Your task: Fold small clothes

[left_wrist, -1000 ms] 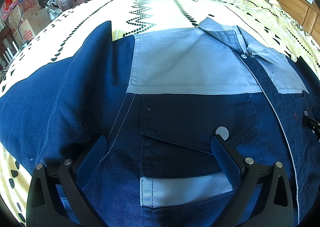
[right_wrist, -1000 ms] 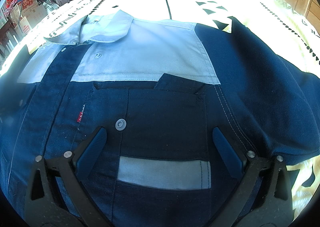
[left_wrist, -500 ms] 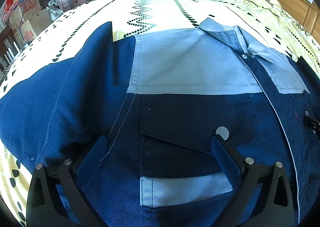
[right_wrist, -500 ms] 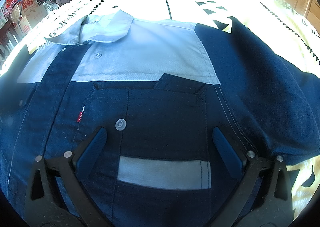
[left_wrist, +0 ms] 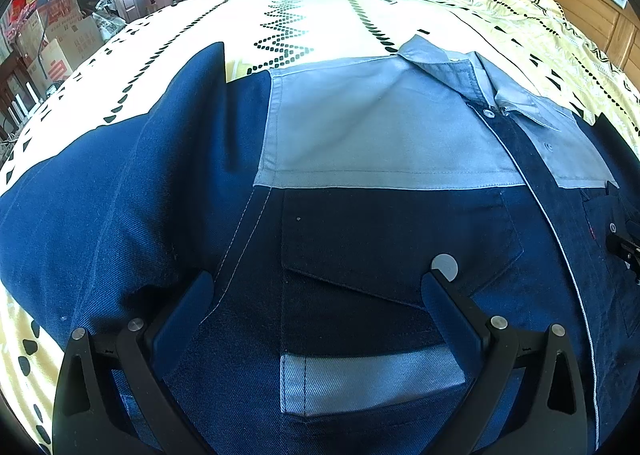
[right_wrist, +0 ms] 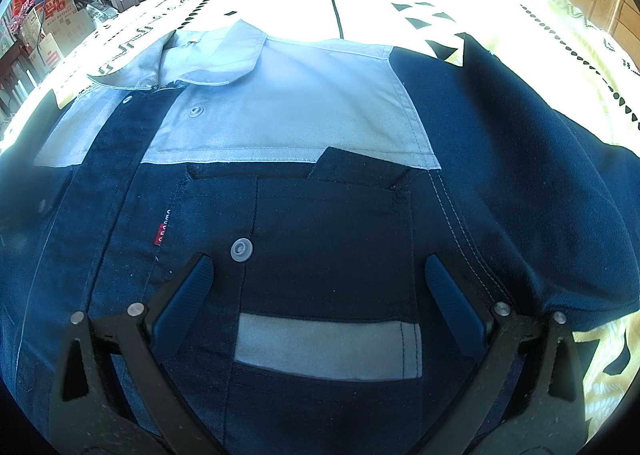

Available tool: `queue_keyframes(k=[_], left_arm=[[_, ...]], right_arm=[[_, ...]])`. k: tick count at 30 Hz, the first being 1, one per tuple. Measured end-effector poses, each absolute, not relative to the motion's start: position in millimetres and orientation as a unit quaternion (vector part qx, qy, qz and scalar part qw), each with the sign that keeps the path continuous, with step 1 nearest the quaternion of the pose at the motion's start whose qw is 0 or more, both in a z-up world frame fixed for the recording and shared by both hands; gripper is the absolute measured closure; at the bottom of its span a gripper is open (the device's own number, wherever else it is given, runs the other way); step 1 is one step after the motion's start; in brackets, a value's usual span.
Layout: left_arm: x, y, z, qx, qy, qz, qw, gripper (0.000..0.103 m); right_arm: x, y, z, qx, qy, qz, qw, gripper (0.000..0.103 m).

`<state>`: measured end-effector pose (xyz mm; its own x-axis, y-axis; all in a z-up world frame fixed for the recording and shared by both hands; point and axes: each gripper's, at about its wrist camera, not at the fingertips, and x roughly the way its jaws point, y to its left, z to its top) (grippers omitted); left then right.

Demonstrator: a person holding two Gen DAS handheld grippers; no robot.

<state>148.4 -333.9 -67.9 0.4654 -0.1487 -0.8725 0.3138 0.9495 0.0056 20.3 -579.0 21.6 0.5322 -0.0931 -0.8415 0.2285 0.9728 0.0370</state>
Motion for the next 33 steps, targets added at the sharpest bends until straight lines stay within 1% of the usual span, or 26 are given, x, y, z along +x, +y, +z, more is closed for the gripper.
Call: queue_keyframes(k=[19, 26, 30, 32, 33], left_arm=[[147, -335, -67, 0.082, 0.495, -0.133, 0.855, 0.0], [151, -330, -67, 0.06, 0.514, -0.145, 0.843, 0.0], [149, -327, -58, 0.063, 0.534, -0.188, 0.822, 0.0], [143, -323, -47, 0.062, 0.525, -0.204, 0.824, 0.0], [137, -318, -36, 0.066, 0.506, -0.21, 0.834, 0.0]], right_arm=[[20, -579, 21, 0.071, 0.472, -0.093, 0.874, 0.0], [22, -579, 20, 0.071, 0.469, -0.096, 0.875, 0.0], [23, -580, 20, 0.074, 0.467, -0.096, 0.876, 0.0], [23, -580, 20, 0.074, 0.467, -0.096, 0.876, 0.0], [23, -579, 20, 0.074, 0.467, -0.096, 0.876, 0.0]])
